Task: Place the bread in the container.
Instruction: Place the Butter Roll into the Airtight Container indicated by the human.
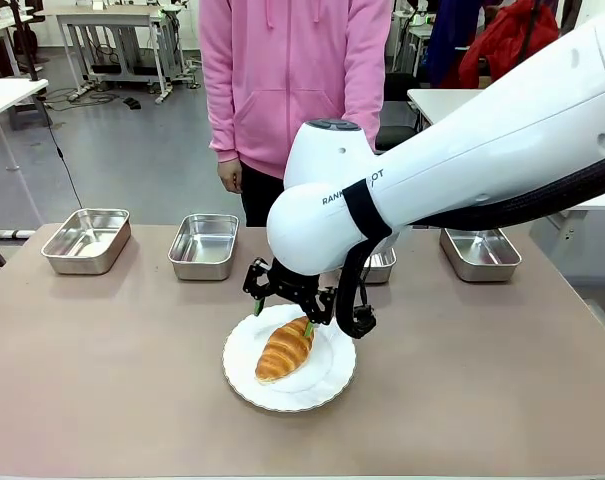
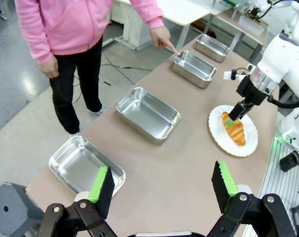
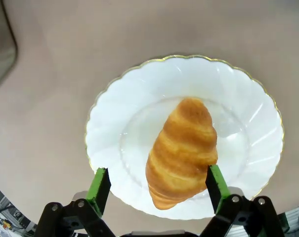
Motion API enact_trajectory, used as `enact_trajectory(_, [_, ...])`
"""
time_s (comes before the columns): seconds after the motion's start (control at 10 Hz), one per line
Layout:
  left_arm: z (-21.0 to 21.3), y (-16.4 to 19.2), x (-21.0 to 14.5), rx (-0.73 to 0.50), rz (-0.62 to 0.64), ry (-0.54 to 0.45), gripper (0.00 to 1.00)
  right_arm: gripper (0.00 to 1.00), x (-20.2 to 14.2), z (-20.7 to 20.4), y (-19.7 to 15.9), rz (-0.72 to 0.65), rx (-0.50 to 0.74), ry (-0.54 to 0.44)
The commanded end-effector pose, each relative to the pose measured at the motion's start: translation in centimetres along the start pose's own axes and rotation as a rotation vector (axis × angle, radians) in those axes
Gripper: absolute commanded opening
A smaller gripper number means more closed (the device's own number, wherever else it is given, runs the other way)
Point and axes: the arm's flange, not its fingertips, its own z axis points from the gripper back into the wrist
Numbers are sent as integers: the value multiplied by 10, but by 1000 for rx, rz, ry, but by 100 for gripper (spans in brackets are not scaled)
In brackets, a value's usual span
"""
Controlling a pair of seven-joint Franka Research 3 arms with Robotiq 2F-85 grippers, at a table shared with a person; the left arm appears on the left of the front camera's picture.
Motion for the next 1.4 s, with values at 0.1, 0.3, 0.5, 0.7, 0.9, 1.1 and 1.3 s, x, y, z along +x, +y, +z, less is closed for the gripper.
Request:
enact_trajectory(0.1, [2, -2, 0, -4, -11, -4, 100, 100, -13, -4, 0, -48, -52, 6])
enact_trajectory(0.3, [2, -2, 0, -4, -11, -4, 100, 100, -20, -6, -5, -54, -66, 17])
enact_trajectory(0.5, [2, -2, 0, -4, -11, -4, 100, 100, -18, -12, -8, -71, -80, 16])
enact_trajectory(0.7, [2, -2, 0, -4, -11, -4, 100, 100, -13, -24, -8, -84, -111, 0])
enact_trajectory(0.9, [2, -2, 0, -4, -11, -4, 100, 100, -12, -32, -9, -77, -105, 14])
enact_trajectory(1.1, [2, -2, 0, -4, -11, -4, 100, 100, -12, -35, -8, -75, -98, 11])
enact_trajectory(1.3, [2, -2, 0, -4, -11, -4, 100, 100, -13, -37, -7, -64, -100, 9])
